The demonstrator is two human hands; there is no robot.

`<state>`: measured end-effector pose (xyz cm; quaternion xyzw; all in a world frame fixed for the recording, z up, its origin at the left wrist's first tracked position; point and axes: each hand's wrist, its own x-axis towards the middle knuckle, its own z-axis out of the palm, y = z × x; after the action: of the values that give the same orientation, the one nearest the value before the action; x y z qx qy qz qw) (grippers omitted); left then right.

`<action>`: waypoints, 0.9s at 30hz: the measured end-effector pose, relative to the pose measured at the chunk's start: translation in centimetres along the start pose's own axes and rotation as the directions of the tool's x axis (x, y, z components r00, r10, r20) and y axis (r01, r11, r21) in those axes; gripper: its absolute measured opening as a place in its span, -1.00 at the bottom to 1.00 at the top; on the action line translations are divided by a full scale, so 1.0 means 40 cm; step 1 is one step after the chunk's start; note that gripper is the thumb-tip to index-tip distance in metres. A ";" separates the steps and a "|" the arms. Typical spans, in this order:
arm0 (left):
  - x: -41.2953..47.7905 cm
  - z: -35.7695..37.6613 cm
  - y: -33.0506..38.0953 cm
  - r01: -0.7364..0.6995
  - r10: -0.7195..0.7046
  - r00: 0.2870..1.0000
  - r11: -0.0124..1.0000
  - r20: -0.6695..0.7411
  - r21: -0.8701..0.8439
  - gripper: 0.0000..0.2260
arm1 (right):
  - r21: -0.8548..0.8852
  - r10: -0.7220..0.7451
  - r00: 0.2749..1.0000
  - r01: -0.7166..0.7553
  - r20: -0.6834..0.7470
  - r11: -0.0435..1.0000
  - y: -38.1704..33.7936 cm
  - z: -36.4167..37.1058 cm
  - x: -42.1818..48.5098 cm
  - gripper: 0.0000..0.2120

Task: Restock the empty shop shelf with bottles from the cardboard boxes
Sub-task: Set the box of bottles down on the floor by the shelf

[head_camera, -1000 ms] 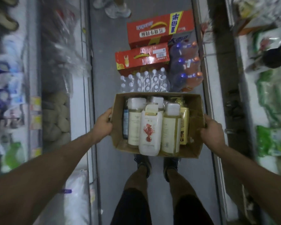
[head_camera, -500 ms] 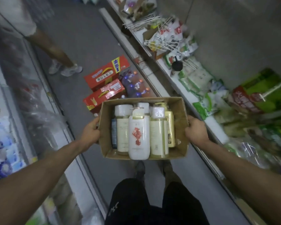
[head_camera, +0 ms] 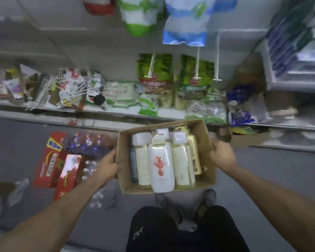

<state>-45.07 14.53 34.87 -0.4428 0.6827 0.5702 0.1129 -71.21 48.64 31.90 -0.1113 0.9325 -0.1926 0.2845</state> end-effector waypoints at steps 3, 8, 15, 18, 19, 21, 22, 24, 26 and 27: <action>0.039 0.156 0.119 -0.052 0.040 0.992 0.994 0.118 0.099 -0.39 | 0.081 0.128 0.989 -0.122 -0.072 0.989 0.195 -0.068 -0.046 -0.84; 0.050 0.497 0.300 -0.140 0.069 0.957 0.961 0.282 0.240 -0.35 | 0.217 0.322 0.936 -0.288 -0.144 0.933 0.543 -0.185 -0.125 -0.87; 0.007 1.067 0.547 -0.266 0.061 0.882 0.883 0.466 0.386 -0.35 | 0.470 0.584 0.796 -0.458 -0.160 0.754 1.035 -0.325 -0.276 -0.84; -0.004 1.318 0.629 -0.356 0.058 0.829 0.822 0.556 0.445 -0.31 | 0.537 0.698 0.697 -0.529 -0.166 0.656 1.213 -0.387 -0.330 -0.75; -0.002 1.401 0.653 -0.383 0.052 0.808 0.804 0.587 0.456 -0.32 | 0.558 0.731 0.661 -0.547 -0.169 0.624 1.270 -0.406 -0.346 -0.73; 0.005 1.564 0.700 -0.431 0.024 0.767 0.760 0.642 0.486 -0.38 | 0.585 0.784 0.601 -0.585 -0.153 0.562 1.373 -0.447 -0.378 -0.71; 0.007 1.647 0.725 -0.454 0.013 0.748 0.740 0.664 0.497 -0.40 | 0.594 0.805 0.575 -0.601 -0.144 0.535 1.423 -0.470 -0.390 -0.71; 0.012 1.803 0.766 -0.508 0.017 0.710 0.705 0.704 0.495 -0.38 | 0.607 0.835 0.533 -0.621 -0.137 0.496 1.523 -0.515 -0.411 -0.75; 0.015 1.956 0.802 -0.539 0.003 0.672 0.688 0.740 0.486 -0.35 | 0.616 0.860 0.491 -0.639 -0.136 0.462 1.622 -0.567 -0.422 -0.78; 0.011 2.027 0.824 -0.550 -0.001 0.651 0.688 0.759 0.473 -0.33 | 0.614 0.869 0.475 -0.647 -0.141 0.453 1.671 -0.588 -0.425 -0.80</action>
<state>-97.93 84.14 30.66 0.0022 0.8040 0.4193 0.4217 -77.44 121.22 29.93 0.4516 0.8343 -0.2830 0.1409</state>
